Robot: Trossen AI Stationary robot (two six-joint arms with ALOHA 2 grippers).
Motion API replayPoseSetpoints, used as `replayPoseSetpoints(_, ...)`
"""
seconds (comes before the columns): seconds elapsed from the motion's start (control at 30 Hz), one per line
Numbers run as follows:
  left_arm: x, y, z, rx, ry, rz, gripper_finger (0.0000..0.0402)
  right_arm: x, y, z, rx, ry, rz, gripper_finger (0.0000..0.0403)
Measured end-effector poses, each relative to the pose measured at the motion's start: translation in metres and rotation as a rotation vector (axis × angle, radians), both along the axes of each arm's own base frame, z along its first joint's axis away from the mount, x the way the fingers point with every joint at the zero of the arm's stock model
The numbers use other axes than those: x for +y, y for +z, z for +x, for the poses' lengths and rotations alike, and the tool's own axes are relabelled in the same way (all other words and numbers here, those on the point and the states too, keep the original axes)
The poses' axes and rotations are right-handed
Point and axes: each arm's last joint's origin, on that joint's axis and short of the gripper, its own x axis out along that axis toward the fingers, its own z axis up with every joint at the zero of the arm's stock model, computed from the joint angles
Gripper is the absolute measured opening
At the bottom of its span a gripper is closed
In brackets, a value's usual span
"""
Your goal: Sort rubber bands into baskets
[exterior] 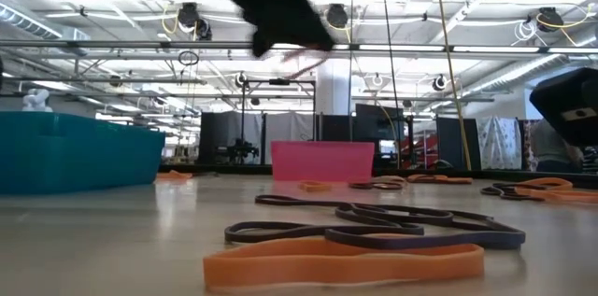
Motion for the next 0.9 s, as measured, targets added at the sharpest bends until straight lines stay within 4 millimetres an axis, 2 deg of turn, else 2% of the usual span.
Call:
replayPoseSetpoints(0.3, -0.075, -0.014, -0.054, 0.452, -0.045, -0.355, 0.0011, -0.005, 0.006, 0.013, -0.090, 0.018, -0.010, 0.0165)
replayPoseSetpoints(0.47, -0.122, -0.016, -0.084, 0.599, -0.050, -0.474, 0.0011, -0.011, 0.008, 0.020, -0.111, -0.001, -0.015, 0.0165)
replayPoseSetpoints(0.57, -0.145, -0.017, -0.103, 0.639, -0.063, -0.470, 0.0011, -0.016, 0.009, 0.024, -0.123, -0.020, -0.014, 0.0165)
replayPoseSetpoints(0.67, -0.160, -0.020, -0.124, 0.664, -0.007, -0.414, 0.0011, -0.019, 0.011, 0.029, -0.148, -0.029, -0.017, 0.0165)
replayPoseSetpoints(0.9, -0.171, -0.028, -0.165, 0.768, 0.167, -0.261, 0.0011, -0.027, 0.014, 0.038, -0.180, -0.060, -0.012, 0.0165)
